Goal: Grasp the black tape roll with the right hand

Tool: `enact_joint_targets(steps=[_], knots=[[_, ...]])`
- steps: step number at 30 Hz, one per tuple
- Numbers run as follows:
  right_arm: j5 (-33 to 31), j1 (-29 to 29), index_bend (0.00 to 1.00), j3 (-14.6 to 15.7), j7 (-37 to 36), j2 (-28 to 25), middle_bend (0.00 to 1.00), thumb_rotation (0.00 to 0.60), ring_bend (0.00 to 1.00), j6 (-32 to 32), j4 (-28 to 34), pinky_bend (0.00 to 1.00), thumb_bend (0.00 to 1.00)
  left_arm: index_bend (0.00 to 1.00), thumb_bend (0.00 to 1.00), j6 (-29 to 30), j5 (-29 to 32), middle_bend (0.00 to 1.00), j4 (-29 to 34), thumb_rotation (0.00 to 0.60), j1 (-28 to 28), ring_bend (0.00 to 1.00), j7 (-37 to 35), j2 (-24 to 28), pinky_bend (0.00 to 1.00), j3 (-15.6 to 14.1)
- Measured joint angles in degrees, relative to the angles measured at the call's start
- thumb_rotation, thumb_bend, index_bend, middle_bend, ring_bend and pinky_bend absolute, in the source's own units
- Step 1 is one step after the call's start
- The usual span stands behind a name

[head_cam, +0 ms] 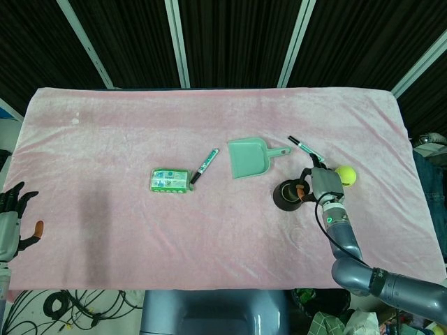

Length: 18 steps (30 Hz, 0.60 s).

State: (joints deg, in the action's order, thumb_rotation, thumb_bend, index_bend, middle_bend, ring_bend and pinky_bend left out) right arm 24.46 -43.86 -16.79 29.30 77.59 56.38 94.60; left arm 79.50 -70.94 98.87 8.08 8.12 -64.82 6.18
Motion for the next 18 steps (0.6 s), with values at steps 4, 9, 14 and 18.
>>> enact_joint_targets(steps=[4,9,14,18], knots=[[0.01,-0.32,0.77,0.40,-0.36,0.71,0.00,0.600,0.13,-0.18,-0.75,0.21,0.39,0.17,0.44,0.00,0.07,0.00,-0.02,0.600,-0.03,0.00,-0.04,0.01,0.00,0.03],[0.11,-0.58,0.77,0.68,-0.74,1.24,0.00,0.600,0.13,-0.19,-1.32,0.21,0.40,0.17,0.44,-0.14,0.12,0.00,-0.01,0.600,0.01,0.00,0.08,0.02,0.00,0.01],[0.12,-0.83,0.77,0.86,-1.17,1.68,0.00,0.600,0.13,-0.13,-1.69,0.21,0.40,0.17,0.44,-0.19,0.20,0.00,0.00,0.600,0.01,0.00,0.11,0.07,0.00,0.03],[0.01,-1.05,0.77,0.92,-1.42,1.99,0.00,0.600,0.13,-0.16,-1.86,0.21,0.40,0.17,0.44,-0.25,0.23,0.00,0.02,0.600,0.04,0.00,0.16,0.09,0.00,0.04]])
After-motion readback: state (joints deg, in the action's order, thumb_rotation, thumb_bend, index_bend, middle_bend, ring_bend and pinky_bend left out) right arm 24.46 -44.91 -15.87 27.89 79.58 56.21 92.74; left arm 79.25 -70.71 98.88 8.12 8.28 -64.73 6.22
